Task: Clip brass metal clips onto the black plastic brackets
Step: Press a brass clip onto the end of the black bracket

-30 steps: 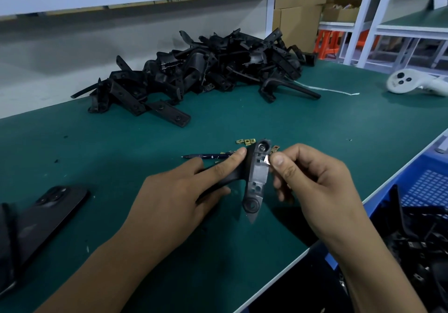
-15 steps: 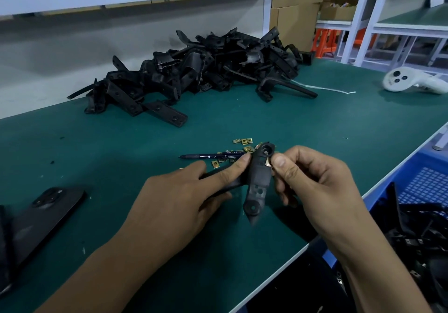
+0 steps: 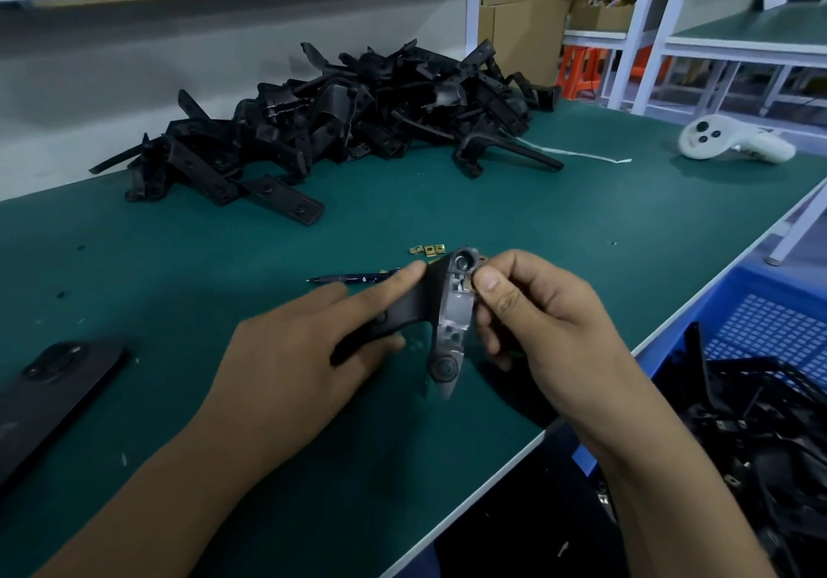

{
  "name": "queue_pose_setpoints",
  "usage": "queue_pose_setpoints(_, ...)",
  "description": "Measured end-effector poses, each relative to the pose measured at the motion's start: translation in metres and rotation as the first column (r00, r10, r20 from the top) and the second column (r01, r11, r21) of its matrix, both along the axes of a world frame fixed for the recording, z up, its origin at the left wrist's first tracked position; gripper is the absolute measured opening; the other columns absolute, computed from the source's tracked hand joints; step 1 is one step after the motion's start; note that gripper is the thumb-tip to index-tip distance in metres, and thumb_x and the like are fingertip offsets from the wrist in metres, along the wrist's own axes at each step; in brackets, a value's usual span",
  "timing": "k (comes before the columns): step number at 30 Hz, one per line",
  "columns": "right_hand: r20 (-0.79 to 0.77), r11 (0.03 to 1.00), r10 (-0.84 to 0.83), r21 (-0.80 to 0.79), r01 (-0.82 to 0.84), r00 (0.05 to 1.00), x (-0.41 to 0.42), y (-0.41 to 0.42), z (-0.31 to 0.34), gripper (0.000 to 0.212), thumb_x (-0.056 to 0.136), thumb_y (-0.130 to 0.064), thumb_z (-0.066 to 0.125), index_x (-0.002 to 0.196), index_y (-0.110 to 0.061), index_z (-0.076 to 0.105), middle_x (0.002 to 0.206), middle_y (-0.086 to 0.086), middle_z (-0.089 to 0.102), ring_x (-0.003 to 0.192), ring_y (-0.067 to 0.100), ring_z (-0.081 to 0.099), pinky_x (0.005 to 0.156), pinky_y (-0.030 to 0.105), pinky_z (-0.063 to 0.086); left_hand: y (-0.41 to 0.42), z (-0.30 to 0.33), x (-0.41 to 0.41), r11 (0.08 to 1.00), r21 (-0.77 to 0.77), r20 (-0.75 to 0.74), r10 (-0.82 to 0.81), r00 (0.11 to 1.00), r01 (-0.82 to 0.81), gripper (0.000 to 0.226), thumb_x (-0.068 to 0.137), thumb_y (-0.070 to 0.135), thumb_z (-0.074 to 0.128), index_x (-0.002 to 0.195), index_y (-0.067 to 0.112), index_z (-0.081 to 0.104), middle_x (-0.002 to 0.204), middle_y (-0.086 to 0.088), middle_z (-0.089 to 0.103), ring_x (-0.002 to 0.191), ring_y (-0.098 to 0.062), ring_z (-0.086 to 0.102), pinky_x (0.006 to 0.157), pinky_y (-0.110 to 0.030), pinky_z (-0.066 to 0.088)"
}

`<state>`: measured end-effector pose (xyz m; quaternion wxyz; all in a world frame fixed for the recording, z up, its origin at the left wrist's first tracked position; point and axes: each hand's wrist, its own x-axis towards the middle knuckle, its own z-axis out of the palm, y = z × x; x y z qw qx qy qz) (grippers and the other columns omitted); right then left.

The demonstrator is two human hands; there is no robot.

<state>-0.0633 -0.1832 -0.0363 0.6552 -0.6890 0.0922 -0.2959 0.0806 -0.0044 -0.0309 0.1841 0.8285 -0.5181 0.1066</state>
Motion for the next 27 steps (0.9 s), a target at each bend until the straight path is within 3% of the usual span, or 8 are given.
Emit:
queue_pose_setpoints(3, 0.025, 0.988, -0.091, -0.121, 0.093, 0.996, 0.0, 0.0, -0.002, 0.025, 0.104, -0.02, 0.058, 0.08, -0.017, 0.06, 0.065, -0.003, 0.055, 0.057, 0.013, 0.05, 0.052, 0.026, 0.043, 0.002, 0.0, 0.0, 0.996, -0.084, -0.049, 0.018, 0.999, -0.022, 0.061, 0.09, 0.067, 0.047, 0.147, 0.072, 0.025, 0.104, 0.016, 0.067, 0.098, -0.005, 0.064, 0.077, -0.039, 0.057)
queue_pose_setpoints(6, 0.071, 0.922, -0.234, -0.301, 0.245, 0.97, 0.003, 0.002, -0.005, 0.02, 0.101, -0.03, 0.059, 0.081, -0.024, 0.061, 0.065, -0.002, 0.054, 0.061, 0.017, 0.049, 0.058, 0.039, 0.044, -0.002, -0.001, -0.002, 0.987, -0.163, -0.167, -0.031, 0.985, 0.004, 0.062, 0.085, 0.062, 0.058, 0.139, 0.077, 0.032, 0.11, 0.015, 0.071, 0.106, -0.006, 0.066, 0.09, -0.043, 0.056)
queue_pose_setpoints(8, 0.073, 0.892, -0.267, -0.359, 0.275, 0.961, 0.003, 0.002, -0.007, 0.019, 0.1, -0.031, 0.058, 0.082, -0.027, 0.06, 0.065, -0.007, 0.053, 0.062, 0.015, 0.048, 0.059, 0.037, 0.042, -0.004, 0.0, -0.001, 0.98, -0.197, -0.223, -0.066, 0.973, 0.021, 0.06, 0.082, 0.062, 0.061, 0.135, 0.079, 0.037, 0.114, 0.02, 0.071, 0.112, -0.003, 0.065, 0.097, -0.043, 0.055)
queue_pose_setpoints(10, 0.063, 0.933, -0.261, -0.238, 0.268, 0.963, 0.001, -0.002, -0.008, 0.019, 0.101, -0.028, 0.057, 0.082, -0.024, 0.06, 0.064, -0.007, 0.049, 0.058, 0.012, 0.043, 0.053, 0.029, 0.038, 0.0, 0.0, 0.007, 0.975, -0.224, -0.235, -0.049, 0.971, -0.006, 0.06, 0.081, 0.063, 0.065, 0.133, 0.078, 0.04, 0.121, 0.03, 0.068, 0.119, 0.002, 0.062, 0.103, -0.041, 0.053)
queue_pose_setpoints(13, 0.07, 0.956, -0.274, 0.132, 0.263, 0.959, -0.01, -0.019, -0.006, 0.027, 0.106, -0.018, 0.053, 0.081, -0.018, 0.061, 0.068, -0.001, 0.046, 0.057, 0.01, 0.039, 0.045, 0.021, 0.032, 0.014, -0.002, 0.023, 0.935, -0.341, -0.327, -0.019, 0.945, -0.099, 0.063, 0.079, 0.062, 0.077, 0.134, 0.073, 0.047, 0.124, 0.041, 0.062, 0.121, 0.011, 0.058, 0.106, -0.031, 0.051)
queue_pose_setpoints(18, 0.231, 0.972, 0.003, 0.228, -0.057, 0.973, -0.005, 0.0, -0.001, 0.019, 0.098, -0.026, 0.059, 0.083, -0.016, 0.064, 0.074, 0.006, 0.056, 0.06, 0.016, 0.051, 0.054, 0.023, 0.046, -0.003, -0.002, -0.001, 0.935, -0.333, -0.297, -0.228, 0.927, 0.123, 0.065, 0.088, 0.045, 0.073, 0.144, 0.061, 0.046, 0.113, 0.013, 0.072, 0.107, -0.015, 0.069, 0.095, -0.044, 0.055)
queue_pose_setpoints(22, 0.349, 0.887, 0.173, 0.351, -0.299, 0.921, 0.006, 0.019, 0.0, 0.018, 0.099, -0.024, 0.055, 0.09, -0.017, 0.069, 0.08, 0.004, 0.059, 0.067, 0.01, 0.054, 0.061, 0.019, 0.049, -0.006, -0.003, -0.003, 0.921, -0.342, -0.25, -0.28, 0.927, 0.186, 0.063, 0.091, 0.046, 0.07, 0.148, 0.055, 0.045, 0.119, 0.013, 0.071, 0.11, -0.015, 0.069, 0.092, -0.044, 0.057)
queue_pose_setpoints(27, 0.379, 0.815, 0.228, 0.43, -0.389, 0.897, 0.004, 0.015, 0.0, 0.019, 0.102, -0.021, 0.053, 0.104, -0.006, 0.063, 0.083, 0.009, 0.056, 0.065, 0.014, 0.057, 0.062, 0.023, 0.053, 0.0, -0.003, 0.002, 0.916, -0.364, -0.286, -0.283, 0.916, 0.169, 0.064, 0.089, 0.044, 0.072, 0.147, 0.055, 0.047, 0.115, 0.004, 0.073, 0.107, -0.022, 0.07, 0.093, -0.05, 0.056)
